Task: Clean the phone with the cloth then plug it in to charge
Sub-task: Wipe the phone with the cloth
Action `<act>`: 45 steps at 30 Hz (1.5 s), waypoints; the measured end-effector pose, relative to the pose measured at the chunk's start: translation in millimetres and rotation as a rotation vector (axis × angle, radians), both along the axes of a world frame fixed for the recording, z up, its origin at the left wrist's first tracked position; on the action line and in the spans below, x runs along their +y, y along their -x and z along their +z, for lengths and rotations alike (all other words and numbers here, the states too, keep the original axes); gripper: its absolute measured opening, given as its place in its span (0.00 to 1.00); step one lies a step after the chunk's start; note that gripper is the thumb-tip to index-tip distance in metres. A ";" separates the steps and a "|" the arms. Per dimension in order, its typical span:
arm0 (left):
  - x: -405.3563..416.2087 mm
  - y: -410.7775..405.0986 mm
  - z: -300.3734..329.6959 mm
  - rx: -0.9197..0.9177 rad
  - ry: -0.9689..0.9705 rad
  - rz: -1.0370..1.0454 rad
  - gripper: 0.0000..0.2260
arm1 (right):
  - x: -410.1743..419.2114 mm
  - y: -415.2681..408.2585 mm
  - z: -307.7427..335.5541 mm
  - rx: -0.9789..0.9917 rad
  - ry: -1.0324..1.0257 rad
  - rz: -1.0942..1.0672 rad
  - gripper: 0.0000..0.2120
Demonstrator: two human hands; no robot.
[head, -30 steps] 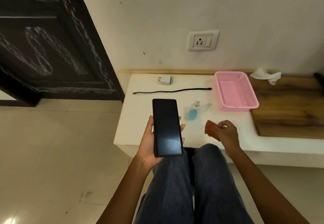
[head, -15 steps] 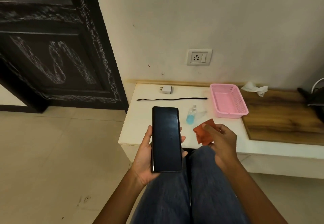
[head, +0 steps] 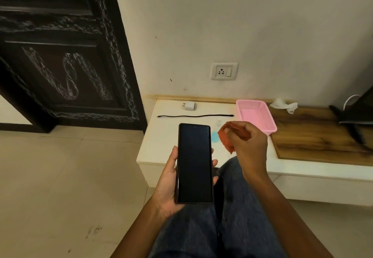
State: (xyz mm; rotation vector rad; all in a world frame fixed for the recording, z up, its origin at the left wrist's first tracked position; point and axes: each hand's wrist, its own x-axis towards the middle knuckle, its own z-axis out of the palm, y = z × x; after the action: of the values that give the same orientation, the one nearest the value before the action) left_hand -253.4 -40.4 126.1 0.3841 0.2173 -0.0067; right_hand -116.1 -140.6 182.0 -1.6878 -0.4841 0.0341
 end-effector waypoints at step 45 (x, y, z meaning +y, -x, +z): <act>16.5 -37.9 -19.7 0.219 -0.047 0.019 0.29 | 20.0 -28.2 -53.0 -0.808 0.474 0.261 0.26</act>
State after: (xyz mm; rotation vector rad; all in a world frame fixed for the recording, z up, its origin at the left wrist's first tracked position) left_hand -215.6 -23.9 106.4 0.4283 0.4380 -0.0250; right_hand -88.0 -120.6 129.0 -2.0547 -1.3844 -0.3842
